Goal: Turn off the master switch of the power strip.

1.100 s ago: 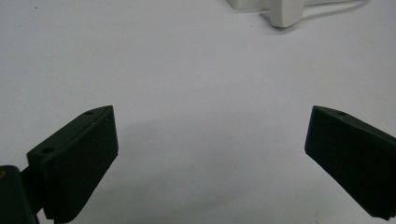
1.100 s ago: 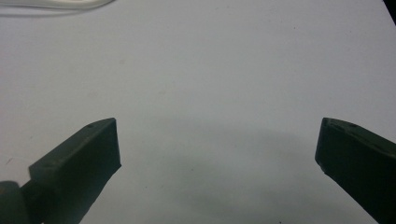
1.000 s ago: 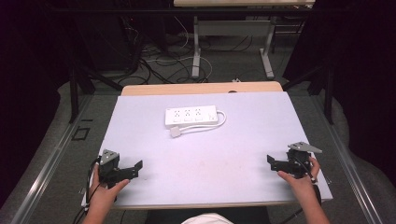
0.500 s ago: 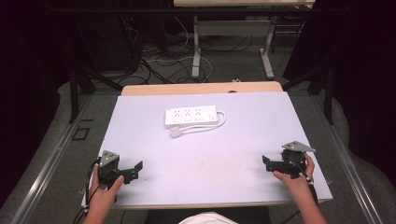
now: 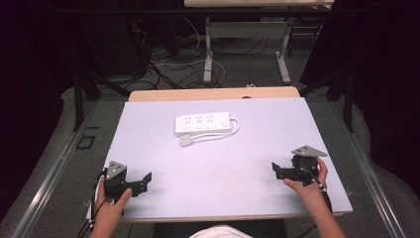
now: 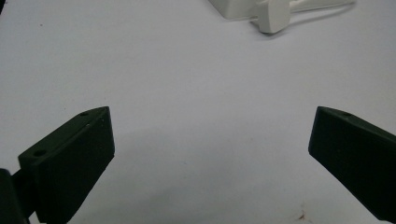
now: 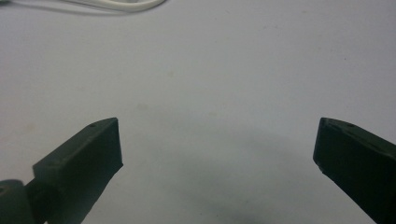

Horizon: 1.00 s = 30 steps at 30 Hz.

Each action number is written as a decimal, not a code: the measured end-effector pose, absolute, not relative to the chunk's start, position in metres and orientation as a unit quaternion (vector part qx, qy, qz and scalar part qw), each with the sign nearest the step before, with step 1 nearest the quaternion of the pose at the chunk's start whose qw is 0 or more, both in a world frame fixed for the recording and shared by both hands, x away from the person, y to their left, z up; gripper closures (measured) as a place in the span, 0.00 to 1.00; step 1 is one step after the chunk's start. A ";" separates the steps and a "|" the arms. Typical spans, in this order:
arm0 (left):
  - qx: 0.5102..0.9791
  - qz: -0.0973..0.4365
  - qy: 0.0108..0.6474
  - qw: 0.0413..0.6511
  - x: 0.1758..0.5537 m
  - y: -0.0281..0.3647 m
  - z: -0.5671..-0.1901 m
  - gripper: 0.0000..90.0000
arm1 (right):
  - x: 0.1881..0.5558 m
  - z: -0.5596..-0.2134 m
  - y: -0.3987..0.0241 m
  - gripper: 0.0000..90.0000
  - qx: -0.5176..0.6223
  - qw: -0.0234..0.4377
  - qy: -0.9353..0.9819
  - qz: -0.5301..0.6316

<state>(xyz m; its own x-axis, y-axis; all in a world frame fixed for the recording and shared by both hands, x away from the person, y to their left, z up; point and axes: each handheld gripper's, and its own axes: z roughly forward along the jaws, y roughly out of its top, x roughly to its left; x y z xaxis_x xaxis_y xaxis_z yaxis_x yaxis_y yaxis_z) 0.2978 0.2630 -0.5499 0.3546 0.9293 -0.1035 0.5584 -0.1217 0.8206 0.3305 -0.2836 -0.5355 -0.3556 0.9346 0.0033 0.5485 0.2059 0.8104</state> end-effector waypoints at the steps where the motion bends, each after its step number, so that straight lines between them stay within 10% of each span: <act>1: 0.714 0.227 0.521 0.409 0.297 0.263 -0.550 0.01 | 0.331 -0.535 -0.282 0.02 0.503 0.257 0.736 0.373; 30: 0.711 0.227 0.526 0.409 0.294 0.266 -0.549 0.01 | 0.356 -0.508 -0.235 0.13 0.441 0.233 0.784 0.368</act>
